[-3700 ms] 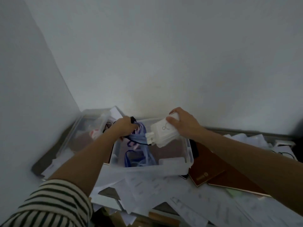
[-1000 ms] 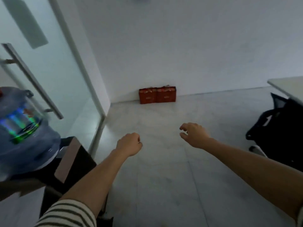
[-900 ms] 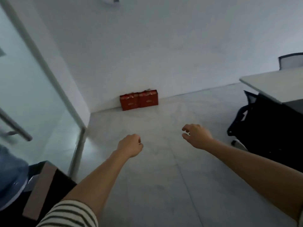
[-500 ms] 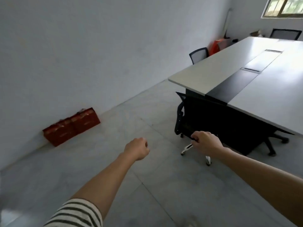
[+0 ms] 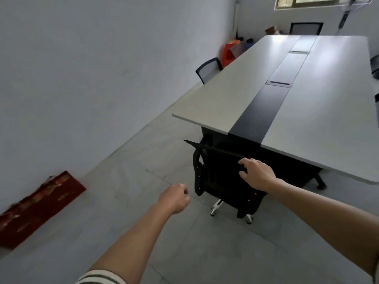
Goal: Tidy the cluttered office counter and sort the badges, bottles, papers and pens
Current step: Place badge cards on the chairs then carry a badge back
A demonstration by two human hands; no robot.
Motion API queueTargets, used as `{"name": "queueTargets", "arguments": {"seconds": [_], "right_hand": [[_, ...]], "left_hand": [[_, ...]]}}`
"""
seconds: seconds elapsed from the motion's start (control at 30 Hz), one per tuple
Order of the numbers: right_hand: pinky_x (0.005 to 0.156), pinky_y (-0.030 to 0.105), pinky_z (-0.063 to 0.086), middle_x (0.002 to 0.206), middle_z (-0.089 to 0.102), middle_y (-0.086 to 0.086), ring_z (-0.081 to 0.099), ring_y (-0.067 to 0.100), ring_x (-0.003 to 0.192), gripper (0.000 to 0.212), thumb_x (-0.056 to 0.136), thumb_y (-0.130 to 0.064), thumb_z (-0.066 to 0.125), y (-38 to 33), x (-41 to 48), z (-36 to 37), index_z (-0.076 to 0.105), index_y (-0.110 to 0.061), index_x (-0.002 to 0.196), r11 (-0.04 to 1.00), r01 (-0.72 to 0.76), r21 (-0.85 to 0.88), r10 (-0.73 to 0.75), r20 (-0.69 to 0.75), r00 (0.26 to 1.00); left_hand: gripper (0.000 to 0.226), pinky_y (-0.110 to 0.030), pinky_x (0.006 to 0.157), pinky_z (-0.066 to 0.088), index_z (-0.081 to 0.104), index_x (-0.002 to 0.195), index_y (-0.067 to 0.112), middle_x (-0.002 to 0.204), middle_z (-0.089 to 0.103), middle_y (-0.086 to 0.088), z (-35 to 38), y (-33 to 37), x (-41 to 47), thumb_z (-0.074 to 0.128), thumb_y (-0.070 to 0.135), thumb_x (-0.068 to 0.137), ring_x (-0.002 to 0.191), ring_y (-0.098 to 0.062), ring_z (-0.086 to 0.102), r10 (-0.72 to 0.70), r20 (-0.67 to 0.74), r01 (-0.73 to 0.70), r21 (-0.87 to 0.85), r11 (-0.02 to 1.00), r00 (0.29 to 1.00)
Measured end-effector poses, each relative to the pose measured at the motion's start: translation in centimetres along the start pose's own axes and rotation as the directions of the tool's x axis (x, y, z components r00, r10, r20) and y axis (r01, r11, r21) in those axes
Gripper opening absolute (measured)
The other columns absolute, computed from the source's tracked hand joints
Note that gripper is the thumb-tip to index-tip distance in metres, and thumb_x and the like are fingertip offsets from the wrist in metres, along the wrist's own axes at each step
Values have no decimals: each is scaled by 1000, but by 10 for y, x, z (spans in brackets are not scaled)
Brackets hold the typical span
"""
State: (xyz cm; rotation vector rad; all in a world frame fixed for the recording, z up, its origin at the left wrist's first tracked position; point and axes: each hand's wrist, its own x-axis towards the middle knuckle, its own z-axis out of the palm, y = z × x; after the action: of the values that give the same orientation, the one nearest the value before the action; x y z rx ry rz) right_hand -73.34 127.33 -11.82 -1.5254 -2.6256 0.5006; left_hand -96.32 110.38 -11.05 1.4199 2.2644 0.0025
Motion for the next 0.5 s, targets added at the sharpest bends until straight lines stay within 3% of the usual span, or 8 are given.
{"name": "queueTargets", "arguments": {"seconds": [0.2,0.33,0.43,0.5], "right_hand": [[95,40,46,134,49,6,47,28,122,61,88,-37,59,8,81,12,38,-26,144,993,-86,-87,87,12,996],[88,36,47,136,49,4,51,26,120,71,85,-40,64,15,128,28,31,-28,147,973,-219,-66,227,150,962],[74,30,48,120,61,-2,60,19,106,59,85,-44,65,15,150,40,44,-33,139,946,-320,-51,322,275,906],[73,29,47,116,64,-5,61,18,103,44,89,-39,59,12,158,48,52,-35,133,926,-358,-119,377,245,893]], "left_hand": [[39,-34,92,46,52,131,17,130,53,-6,-22,-3,93,47,32,95,115,-24,54,100,12,-100,33,994,995],[41,-38,93,43,46,133,20,130,46,-5,-37,-6,165,50,31,94,119,-25,49,192,25,-193,65,979,981],[46,-38,95,43,42,135,20,132,42,-4,-51,-8,221,53,30,91,122,-25,44,292,6,-291,128,948,956],[54,-37,100,41,38,140,22,139,38,-4,-56,-8,255,56,30,90,127,-24,40,365,-17,-357,171,918,931]]}}
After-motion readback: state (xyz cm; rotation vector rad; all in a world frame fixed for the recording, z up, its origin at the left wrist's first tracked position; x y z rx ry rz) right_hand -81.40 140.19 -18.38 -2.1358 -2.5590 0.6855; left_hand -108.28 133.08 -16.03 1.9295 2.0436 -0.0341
